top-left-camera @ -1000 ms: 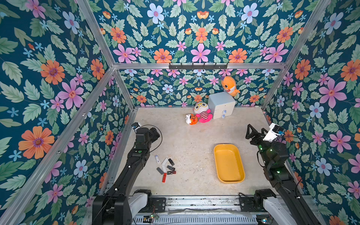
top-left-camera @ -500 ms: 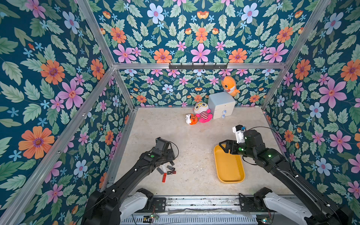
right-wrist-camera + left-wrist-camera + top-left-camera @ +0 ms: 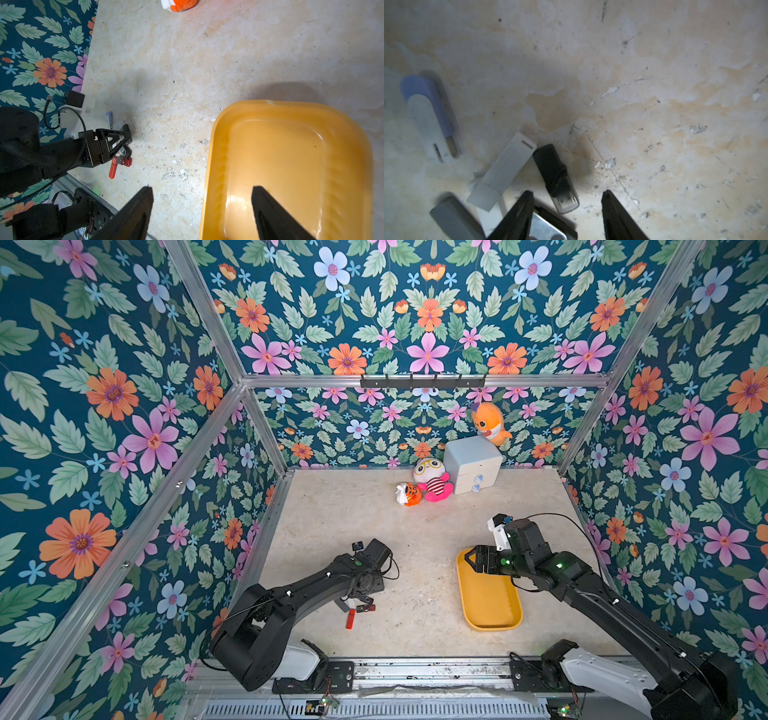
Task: Put the usb flash drive into the storage box
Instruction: Pick up the USB flash from the center of the board.
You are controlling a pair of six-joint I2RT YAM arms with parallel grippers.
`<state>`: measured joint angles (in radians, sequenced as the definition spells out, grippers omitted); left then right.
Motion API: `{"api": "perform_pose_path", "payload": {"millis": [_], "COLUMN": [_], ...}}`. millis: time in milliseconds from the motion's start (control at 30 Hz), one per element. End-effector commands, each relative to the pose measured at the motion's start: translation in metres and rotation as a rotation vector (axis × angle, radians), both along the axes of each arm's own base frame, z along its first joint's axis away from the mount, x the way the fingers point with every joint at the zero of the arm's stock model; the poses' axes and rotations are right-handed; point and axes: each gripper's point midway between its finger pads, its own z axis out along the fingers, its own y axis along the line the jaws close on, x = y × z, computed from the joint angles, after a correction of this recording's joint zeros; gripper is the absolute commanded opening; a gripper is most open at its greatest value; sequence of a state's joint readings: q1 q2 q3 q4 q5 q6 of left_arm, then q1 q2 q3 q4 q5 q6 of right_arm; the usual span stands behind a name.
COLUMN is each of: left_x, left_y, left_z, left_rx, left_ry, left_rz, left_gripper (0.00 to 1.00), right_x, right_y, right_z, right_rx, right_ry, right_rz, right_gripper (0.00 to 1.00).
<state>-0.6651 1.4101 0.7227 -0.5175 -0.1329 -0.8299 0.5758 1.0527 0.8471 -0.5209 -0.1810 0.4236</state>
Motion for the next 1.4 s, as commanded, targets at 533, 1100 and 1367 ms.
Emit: {"api": "perform_pose_path", "payload": {"millis": [533, 1100, 1367], "left_x": [-0.005, 0.027, 0.040], "left_y": [0.008, -0.045, -0.186], "left_z": [-0.037, 0.017, 0.101], "left_rx": [0.084, -0.131, -0.395], "left_ry": [0.078, -0.055, -0.201], "left_rz": [0.002, -0.086, -0.269], "left_gripper": [0.44, 0.10, 0.09], "right_x": [0.001, 0.014, 0.053], "right_y": [-0.013, -0.036, -0.108], "right_z": [-0.018, -0.004, 0.013], "right_rx": [-0.081, -0.081, 0.183], "right_ry": [-0.015, -0.085, -0.054], "right_rz": [-0.013, -0.118, -0.425], "right_gripper": [0.81, 0.81, 0.82]}}
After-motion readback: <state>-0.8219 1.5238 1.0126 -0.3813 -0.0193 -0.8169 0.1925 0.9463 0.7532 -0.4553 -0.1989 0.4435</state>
